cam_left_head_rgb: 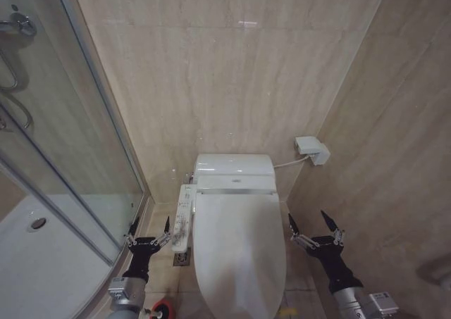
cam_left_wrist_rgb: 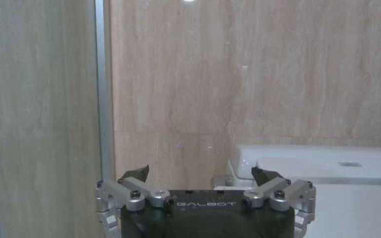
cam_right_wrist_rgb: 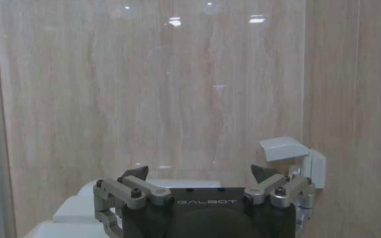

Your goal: Open the toilet lid, clean the toilet bowl with a toilet brush, close the toilet lid, and flush.

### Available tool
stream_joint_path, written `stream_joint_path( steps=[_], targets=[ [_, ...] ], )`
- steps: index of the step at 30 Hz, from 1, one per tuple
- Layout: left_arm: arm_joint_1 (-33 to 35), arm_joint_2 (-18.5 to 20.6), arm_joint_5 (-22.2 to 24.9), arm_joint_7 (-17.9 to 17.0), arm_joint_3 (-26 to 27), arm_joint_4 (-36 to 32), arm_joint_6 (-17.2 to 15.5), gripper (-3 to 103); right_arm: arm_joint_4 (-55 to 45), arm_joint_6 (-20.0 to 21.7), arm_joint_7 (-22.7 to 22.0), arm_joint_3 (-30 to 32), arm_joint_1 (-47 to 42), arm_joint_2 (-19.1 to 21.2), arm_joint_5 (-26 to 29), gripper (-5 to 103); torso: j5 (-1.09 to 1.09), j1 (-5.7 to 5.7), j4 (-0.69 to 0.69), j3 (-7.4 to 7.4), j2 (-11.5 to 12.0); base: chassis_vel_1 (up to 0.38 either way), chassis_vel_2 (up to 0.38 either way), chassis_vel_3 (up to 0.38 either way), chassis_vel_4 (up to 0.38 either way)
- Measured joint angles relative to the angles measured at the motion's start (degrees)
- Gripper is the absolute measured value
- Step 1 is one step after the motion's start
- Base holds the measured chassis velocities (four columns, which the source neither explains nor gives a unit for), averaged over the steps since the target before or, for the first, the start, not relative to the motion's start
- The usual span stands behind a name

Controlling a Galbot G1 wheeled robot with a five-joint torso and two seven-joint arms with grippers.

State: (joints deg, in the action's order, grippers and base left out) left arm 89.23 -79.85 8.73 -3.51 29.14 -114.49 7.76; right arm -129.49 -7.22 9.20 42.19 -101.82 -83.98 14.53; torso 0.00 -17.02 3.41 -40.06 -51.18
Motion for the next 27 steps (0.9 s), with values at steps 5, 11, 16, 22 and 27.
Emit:
stream_joint_path(
  steps=[5,11,16,22,27],
  targets=[
    [0.2,0.3,0.0,0.3,-0.4,0.0,0.3,100,0.0,0.0,0.0,0.0,0.0,0.0,0.0,100,-0.01,-0.02,0.00,0.00,0.0,0.077,-0.061,-0.082,0.069],
    [0.0,0.6,0.1,0.4,-0.8,0.0,0.3,100,0.0,0.0,0.0,0.0,0.0,0.0,0.0,100,-0.01,-0.03,0.00,0.00,0.0,0.089,-0.099,-0.106,0.093],
    [-0.1,0.7,0.1,0.5,-1.3,0.1,0.3,100,0.0,0.0,0.0,0.0,0.0,0.0,0.0,100,-0.01,-0.01,0.00,0.00,0.0,0.156,-0.151,-0.152,0.178],
    [0.0,0.7,0.1,0.8,-1.6,0.1,0.3,100,0.0,0.0,0.0,0.0,0.0,0.0,0.0,100,0.00,0.00,0.00,0.00,0.0,0.175,-0.168,-0.175,0.173],
    [0.0,0.7,0.1,0.9,-1.8,0.0,0.3,100,0.0,0.0,0.0,0.0,0.0,0.0,0.0,100,0.01,0.01,-0.01,0.00,0.0,0.159,-0.132,-0.127,0.148]
  ],
)
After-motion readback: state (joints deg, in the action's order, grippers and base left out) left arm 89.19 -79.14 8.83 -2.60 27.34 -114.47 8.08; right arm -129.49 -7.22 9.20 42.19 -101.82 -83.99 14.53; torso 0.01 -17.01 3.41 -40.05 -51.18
